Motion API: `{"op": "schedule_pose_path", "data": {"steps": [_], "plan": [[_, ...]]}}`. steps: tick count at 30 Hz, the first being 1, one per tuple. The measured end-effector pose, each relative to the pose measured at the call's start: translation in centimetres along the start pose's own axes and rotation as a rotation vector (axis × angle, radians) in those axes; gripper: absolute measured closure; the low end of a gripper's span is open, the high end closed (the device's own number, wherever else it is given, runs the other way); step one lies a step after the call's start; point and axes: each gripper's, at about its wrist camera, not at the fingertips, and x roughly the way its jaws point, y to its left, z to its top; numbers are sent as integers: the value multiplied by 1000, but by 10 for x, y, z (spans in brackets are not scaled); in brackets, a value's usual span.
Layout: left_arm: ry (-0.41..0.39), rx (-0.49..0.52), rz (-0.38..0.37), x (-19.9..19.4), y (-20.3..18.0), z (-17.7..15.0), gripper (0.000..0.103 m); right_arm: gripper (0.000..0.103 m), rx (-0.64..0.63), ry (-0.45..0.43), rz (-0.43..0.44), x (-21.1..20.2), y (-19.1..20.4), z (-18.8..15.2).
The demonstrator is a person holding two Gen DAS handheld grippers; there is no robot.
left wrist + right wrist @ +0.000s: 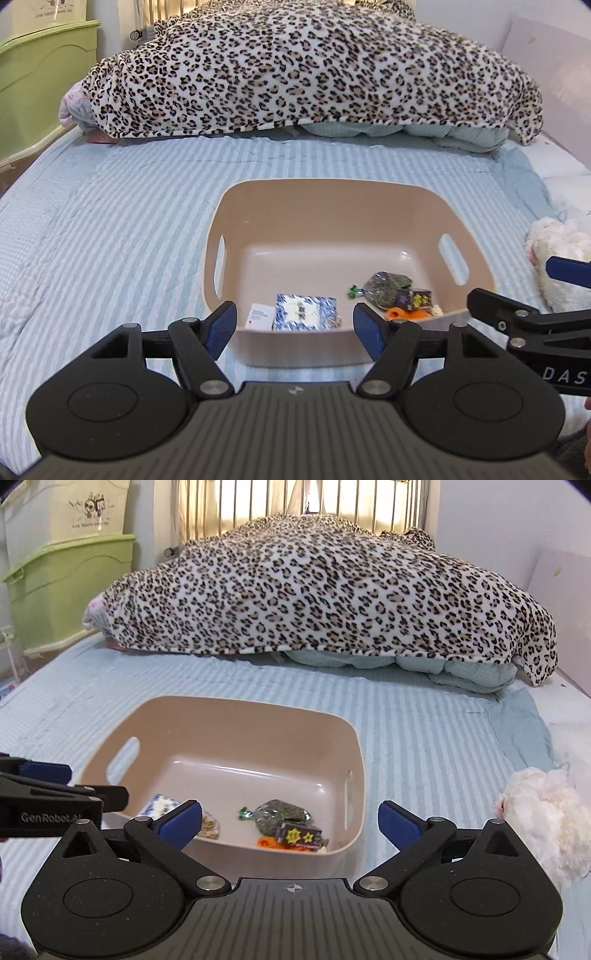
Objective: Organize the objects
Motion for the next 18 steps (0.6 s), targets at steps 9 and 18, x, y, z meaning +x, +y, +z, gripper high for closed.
{"op": "schedule_pose_path", "data": {"steps": [9,18], "plan": [[-33,8,-20,-38,-9,-26,32,0,-16,-16,12,-39,10,-20],[-47,18,-40,-63,-15,-51,32,0,-14,-28,20,-72,10,-39]]}}
